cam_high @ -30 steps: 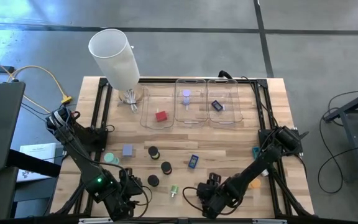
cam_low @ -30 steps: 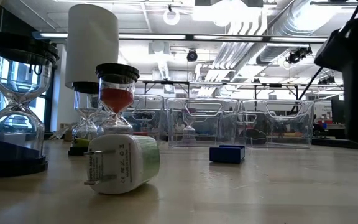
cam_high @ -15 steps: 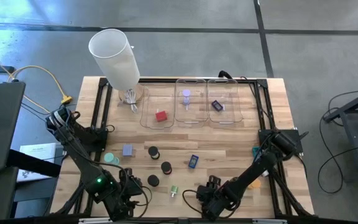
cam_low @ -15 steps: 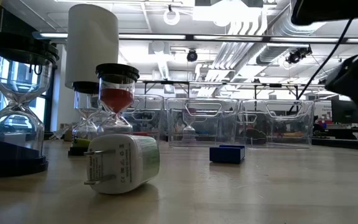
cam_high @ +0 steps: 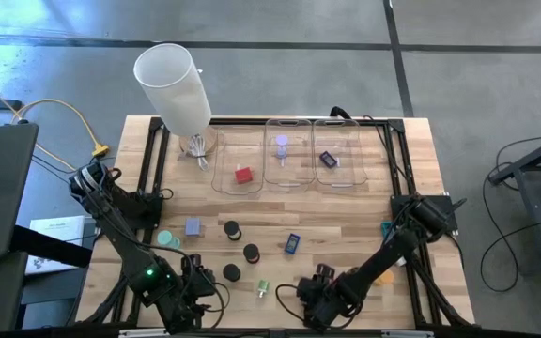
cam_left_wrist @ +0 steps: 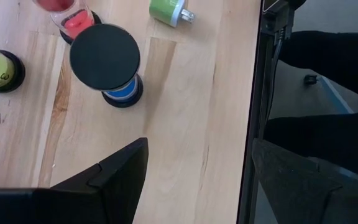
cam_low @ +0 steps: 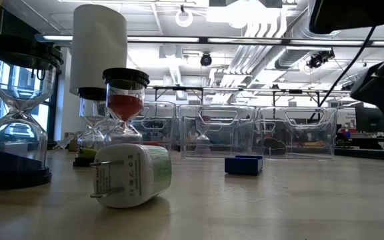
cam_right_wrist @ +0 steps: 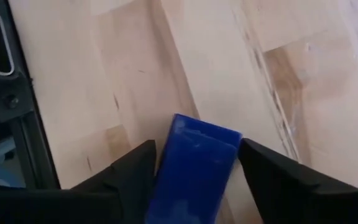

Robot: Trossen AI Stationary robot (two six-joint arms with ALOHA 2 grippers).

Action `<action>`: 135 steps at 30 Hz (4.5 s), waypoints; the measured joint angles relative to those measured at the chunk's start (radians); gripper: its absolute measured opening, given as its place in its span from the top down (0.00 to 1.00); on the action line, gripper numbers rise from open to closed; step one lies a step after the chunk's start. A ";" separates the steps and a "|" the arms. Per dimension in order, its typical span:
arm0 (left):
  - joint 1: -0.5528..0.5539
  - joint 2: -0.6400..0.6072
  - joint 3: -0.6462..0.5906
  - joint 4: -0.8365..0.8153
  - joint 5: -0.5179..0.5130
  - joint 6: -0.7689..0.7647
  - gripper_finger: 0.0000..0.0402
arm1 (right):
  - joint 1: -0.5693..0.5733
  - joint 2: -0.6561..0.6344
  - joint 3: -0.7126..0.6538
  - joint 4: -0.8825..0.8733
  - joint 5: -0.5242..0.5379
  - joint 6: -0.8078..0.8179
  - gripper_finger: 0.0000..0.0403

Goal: Pick & Place Office items
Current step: Put the dark blue digital clock into the right transparent bin, then put the yellow hourglass into the middle transparent bin

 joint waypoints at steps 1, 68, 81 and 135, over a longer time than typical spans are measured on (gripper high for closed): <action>0.000 0.000 0.000 0.001 0.000 0.003 0.30 | -0.001 0.003 -0.004 0.004 -0.005 0.009 0.51; 0.424 -0.001 0.000 -0.192 0.172 0.558 0.30 | -1.231 -0.742 -0.159 -0.399 -0.073 -0.766 0.67; 0.482 -0.014 0.000 -0.239 0.171 0.590 0.30 | -1.470 -0.480 -0.284 -0.124 -0.252 -0.847 0.67; 0.549 -0.016 0.000 -0.198 0.195 0.654 0.30 | -0.915 -1.100 -0.281 -0.533 -0.366 -0.310 0.36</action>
